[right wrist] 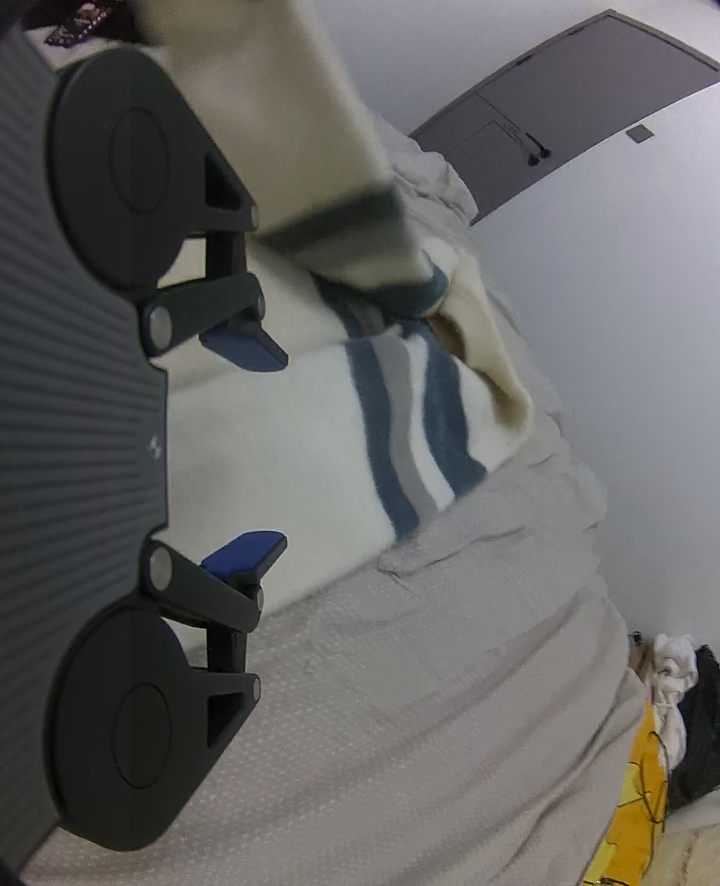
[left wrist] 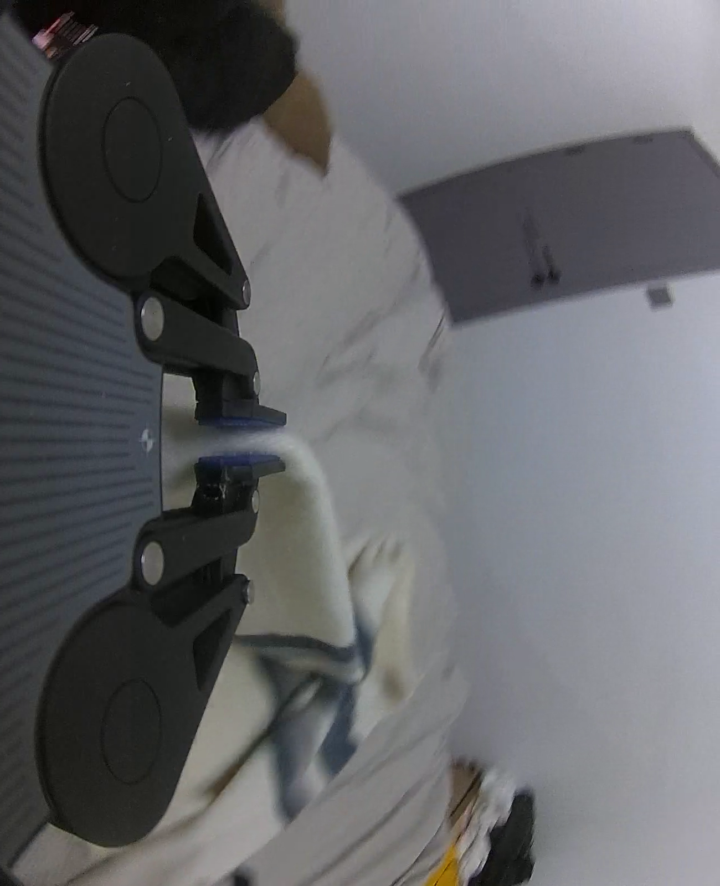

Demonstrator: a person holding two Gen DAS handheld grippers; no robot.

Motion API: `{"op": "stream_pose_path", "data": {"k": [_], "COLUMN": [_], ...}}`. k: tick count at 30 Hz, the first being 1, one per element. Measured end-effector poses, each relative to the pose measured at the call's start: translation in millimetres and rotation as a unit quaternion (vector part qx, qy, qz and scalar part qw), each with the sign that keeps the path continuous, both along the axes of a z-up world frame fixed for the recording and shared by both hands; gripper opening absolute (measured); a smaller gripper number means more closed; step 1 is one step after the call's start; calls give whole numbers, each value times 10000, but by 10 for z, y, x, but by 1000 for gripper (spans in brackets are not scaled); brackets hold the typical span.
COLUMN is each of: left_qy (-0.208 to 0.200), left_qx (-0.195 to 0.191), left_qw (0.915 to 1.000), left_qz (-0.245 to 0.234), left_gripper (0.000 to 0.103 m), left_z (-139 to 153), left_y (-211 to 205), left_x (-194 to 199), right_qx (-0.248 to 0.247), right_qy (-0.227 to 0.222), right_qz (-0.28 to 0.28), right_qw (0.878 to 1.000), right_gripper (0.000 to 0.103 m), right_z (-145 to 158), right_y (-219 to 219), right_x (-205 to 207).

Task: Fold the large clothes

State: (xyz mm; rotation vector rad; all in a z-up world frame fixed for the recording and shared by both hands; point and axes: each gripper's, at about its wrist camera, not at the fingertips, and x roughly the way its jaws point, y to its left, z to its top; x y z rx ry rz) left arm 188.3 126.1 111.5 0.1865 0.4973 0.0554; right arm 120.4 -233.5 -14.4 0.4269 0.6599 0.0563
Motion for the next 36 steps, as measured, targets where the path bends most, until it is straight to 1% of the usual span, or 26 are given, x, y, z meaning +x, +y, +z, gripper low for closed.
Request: {"op": "stream_pose_path", "data": {"k": [3,5,7,10,11,13,15,18,19,20,21,22,23,24,25,27,28,29,32,34,36], "left_qy": [2,-19,-67,-23,-33,-45,-8,113,199,262,309,327,373,463,553,681,724,734,914,949,989], "left_qx": [22,165,485,551,697,993,1064,1095,1133,1259,1391,1564,1579,1490,1427,1435,1354,1212,807,560,331], "left_qw": [9995,9982,9951,9895,9860,9760,9669,9538,9507,9450,9385,9293,9255,9235,9223,9223,9260,9305,9324,9371,9383], "left_qz": [330,570,863,1337,1515,1935,2320,2794,2879,3007,3144,3329,3421,3504,3550,3523,3449,3377,3401,3313,3297], "left_gripper": [11,11,11,11,11,11,11,11,8,8,2,2,2,2,2,2,2,2,2,2,2], "left_z": [244,362,442,494,480,404,301,68,-27,-124,-222,-313,-387,-468,-550,-738,-833,-924,-1192,-1309,-1408], "left_y": [427,678,930,1367,1504,1818,2171,2682,2825,2943,3063,3183,3312,3452,3554,3675,3720,3770,3850,3780,3723], "left_x": [428,721,1076,1556,1731,2087,2386,2850,2995,3139,3276,3401,3506,3597,3669,3817,3848,3836,3809,3749,3800], "right_qx": [-131,-220,-313,-409,-456,-541,-563,-656,-745,-826,-855,-856,-863,-891,-934,-1027,-1060,-1084,-1247,-1314,-1384], "right_qy": [-93,-103,-95,-110,-144,-241,-351,-569,-618,-622,-589,-540,-486,-430,-410,-453,-475,-488,-579,-594,-615], "right_qz": [-35,-56,-46,81,111,157,223,344,393,422,438,482,527,558,568,567,557,559,592,600,617], "right_qw": [9999,9997,9995,9991,9988,9981,9976,9956,9945,9937,9936,9937,9937,9935,9932,9921,9917,9913,9887,9877,9865], "right_gripper": [67,67,67,67,67,67,67,67,66,66,66,66,66,66,67,67,67,67,71,72,73], "right_z": [-9,-29,-59,-104,-108,-108,-105,-112,-131,-165,-207,-255,-299,-346,-381,-429,-449,-464,-507,-545,-565], "right_y": [65,134,231,388,439,526,604,744,800,853,895,935,966,1000,1035,1098,1117,1143,1218,1235,1249], "right_x": [62,156,242,389,434,524,637,840,908,992,1072,1154,1218,1286,1330,1407,1449,1493,1558,1571,1575]}}
